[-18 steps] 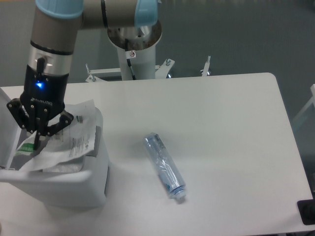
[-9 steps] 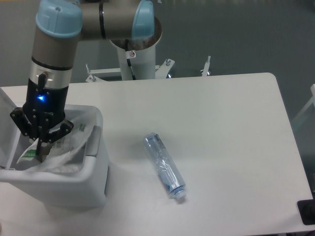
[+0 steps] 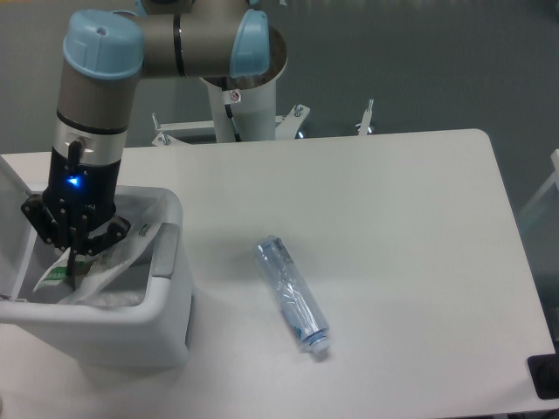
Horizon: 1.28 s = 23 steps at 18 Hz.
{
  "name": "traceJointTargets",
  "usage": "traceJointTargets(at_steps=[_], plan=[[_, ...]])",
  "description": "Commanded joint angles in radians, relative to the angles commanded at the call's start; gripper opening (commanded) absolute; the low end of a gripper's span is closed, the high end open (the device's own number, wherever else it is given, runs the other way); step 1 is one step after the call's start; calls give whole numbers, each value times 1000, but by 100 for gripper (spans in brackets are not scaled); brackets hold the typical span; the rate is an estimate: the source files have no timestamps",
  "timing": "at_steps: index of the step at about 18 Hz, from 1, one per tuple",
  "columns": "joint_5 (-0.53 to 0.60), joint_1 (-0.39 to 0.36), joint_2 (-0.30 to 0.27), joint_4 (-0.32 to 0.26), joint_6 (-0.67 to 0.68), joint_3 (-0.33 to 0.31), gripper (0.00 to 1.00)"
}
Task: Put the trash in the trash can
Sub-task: 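Push the bag down into the bin and open the gripper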
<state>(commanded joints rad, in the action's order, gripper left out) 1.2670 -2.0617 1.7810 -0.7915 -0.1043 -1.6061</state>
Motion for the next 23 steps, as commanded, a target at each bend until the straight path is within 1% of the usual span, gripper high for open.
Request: traceJointTargets(at_steps=[4,5,7,8,9,12,13,14,17,23], plan=[[2,0,12,0,0,0,12],[3,0,15,0,-2,2,15],[2,0,18,0,-3,8,26],[2,0,17,2,-3,6,34],[2,-2,15,2,-5,6,43],[0,-5,9,2,-20,14,59],[0,-5,6,2,-38,15,66],[-1,-5,5,2,-46,14,71],[0,-6,0,2,-49,15,76],[-5,-12,-52,6,-48,18,76]])
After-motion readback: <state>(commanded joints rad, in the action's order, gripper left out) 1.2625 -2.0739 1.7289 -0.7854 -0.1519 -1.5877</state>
